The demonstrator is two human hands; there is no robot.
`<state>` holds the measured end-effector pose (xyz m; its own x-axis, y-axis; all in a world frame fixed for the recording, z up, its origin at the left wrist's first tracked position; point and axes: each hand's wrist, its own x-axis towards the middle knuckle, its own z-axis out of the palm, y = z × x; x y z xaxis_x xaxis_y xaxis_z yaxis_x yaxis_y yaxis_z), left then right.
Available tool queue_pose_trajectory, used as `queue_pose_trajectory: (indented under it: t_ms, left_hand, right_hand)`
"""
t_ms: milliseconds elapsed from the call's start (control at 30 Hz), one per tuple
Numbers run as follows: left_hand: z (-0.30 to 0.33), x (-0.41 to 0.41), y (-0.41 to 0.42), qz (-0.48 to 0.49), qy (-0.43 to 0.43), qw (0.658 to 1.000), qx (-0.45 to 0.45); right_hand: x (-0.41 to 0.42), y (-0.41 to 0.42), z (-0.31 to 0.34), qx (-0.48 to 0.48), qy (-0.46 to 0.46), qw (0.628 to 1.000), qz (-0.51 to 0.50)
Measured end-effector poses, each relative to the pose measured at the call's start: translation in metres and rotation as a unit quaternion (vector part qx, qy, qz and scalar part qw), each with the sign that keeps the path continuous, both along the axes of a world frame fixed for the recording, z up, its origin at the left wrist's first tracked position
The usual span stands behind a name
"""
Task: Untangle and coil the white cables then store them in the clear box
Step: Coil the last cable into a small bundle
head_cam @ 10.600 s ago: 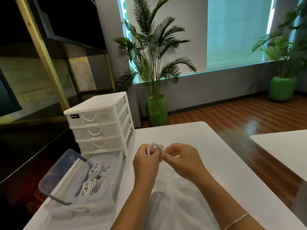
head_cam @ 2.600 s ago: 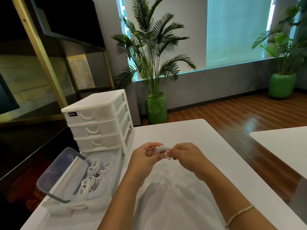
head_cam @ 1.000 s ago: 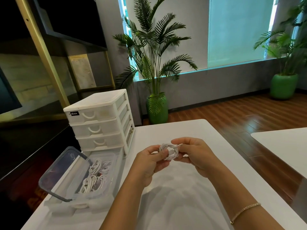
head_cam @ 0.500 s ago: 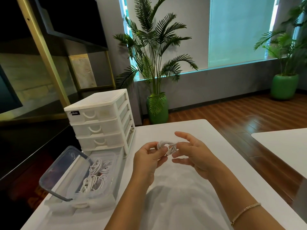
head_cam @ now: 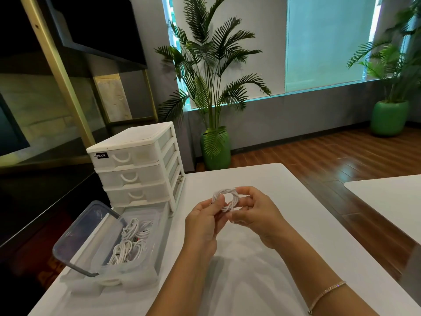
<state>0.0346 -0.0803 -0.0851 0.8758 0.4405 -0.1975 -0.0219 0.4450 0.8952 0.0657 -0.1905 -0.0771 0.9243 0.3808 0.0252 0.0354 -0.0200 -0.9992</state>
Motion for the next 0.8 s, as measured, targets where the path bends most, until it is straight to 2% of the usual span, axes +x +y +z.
queue_pose_trajectory:
  t_ms: [100, 267, 533, 800]
  left_hand:
    - [0.002, -0.002, 0.000, -0.016, 0.009, 0.999, -0.049]
    - [-0.002, 0.001, 0.004, -0.026, 0.038, 0.999, -0.005]
    - [0.004, -0.005, 0.007, -0.024, 0.037, 0.999, 0.012]
    - [0.023, -0.015, 0.033, 0.027, 0.048, 0.992, 0.116]
  right_hand:
    - [0.001, -0.002, -0.002, 0.023, 0.001, 1.000, -0.007]
    - [0.003, -0.002, -0.004, 0.050, 0.034, 0.998, -0.015]
    - [0.001, 0.009, -0.002, 0.079, 0.066, 0.994, -0.028]
    - [-0.002, 0.038, 0.019, 0.057, 0.064, 0.996, -0.021]
